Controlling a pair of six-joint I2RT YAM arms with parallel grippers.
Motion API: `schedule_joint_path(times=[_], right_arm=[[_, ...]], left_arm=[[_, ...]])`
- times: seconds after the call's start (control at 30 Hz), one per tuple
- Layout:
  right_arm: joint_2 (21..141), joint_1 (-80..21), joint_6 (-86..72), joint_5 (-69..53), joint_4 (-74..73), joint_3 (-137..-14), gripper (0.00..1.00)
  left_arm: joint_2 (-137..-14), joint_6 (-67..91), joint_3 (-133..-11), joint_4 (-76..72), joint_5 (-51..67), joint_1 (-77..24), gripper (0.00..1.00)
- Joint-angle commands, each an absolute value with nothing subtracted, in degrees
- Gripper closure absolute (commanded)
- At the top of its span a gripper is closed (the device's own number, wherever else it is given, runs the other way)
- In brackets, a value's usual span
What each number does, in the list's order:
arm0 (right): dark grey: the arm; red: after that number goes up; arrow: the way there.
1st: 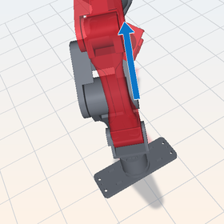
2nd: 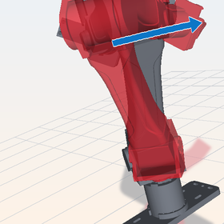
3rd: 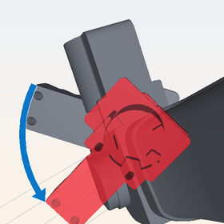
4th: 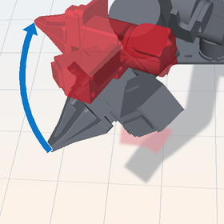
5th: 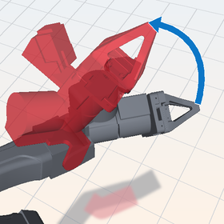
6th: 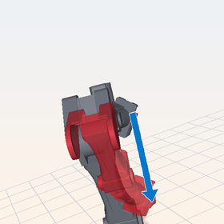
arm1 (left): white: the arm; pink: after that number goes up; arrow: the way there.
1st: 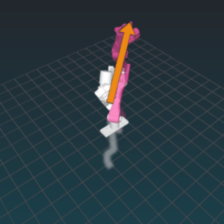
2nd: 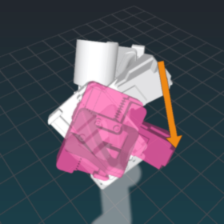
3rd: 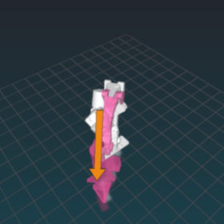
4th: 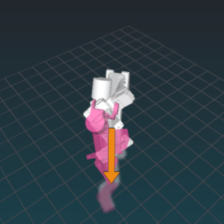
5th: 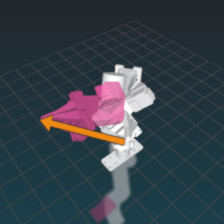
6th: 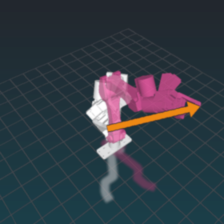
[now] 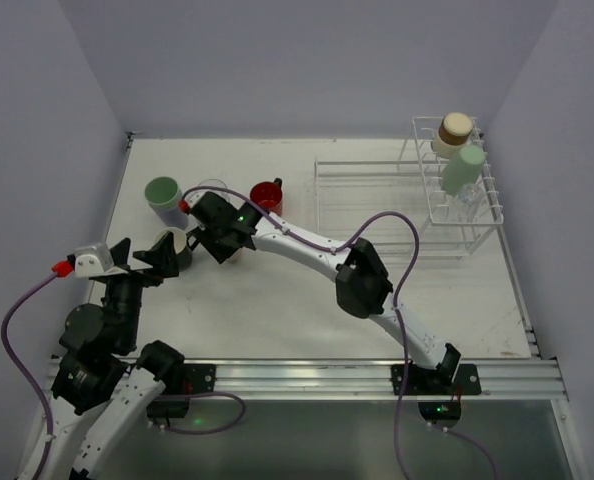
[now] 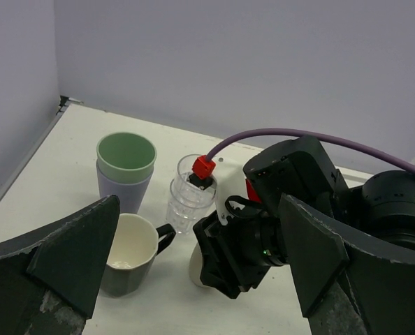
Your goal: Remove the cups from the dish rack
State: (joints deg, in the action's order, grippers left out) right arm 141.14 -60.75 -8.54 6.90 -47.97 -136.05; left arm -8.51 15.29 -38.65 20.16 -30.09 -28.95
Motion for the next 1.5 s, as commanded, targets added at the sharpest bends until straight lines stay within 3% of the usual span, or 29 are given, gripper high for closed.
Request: schedule_joint_path(times=[0.0,0.23,0.4,0.5,0.7,0.8,1.0,1.27,1.47], right_arm=[[136.07,-61.17,-7.47,8.09,-42.47,-134.48,0.57],[126.05,-61.17,-9.84,5.63,-33.68,-126.41,0.46],[113.58,-61.17,-10.72,3.52,-24.09,-116.47,0.2],[102.6,-61.17,-10.11,6.13,-19.35,-108.31,0.13],[77.55,-57.49,-8.88,16.15,-16.08,-90.2,0.15],[63.76,-46.9,-12.38,24.58,-17.05,-77.4,0.2],[42.49,-27.89,-18.72,34.19,-19.68,-63.47,0.25],[45.52,-10.65,-19.87,28.04,-28.55,-63.01,0.23],[50.88,-1.06,-19.25,21.72,-31.99,-65.65,0.11]], left_arm=[[-9.4,14.5,-38.41,17.4,-28.74,-28.21,0.0],[-9.67,14.59,-38.32,17.49,-28.21,-27.77,0.0],[-9.93,14.76,-38.23,17.49,-26.99,-27.69,0.0],[-10.11,14.85,-38.23,17.67,-26.28,-27.69,0.0],[-10.63,14.94,-38.23,17.58,-23.39,-27.69,0.0],[-11.42,14.68,-38.32,16.97,-20.58,-27.69,0.0],[-11.16,13.97,-37.79,15.21,-14.95,-27.6,0.0],[-9.06,13.54,-37.27,14.59,-14.24,-29.79,0.0],[-6.95,13.45,-37.27,14.68,-14.24,-31.99,0.0]])
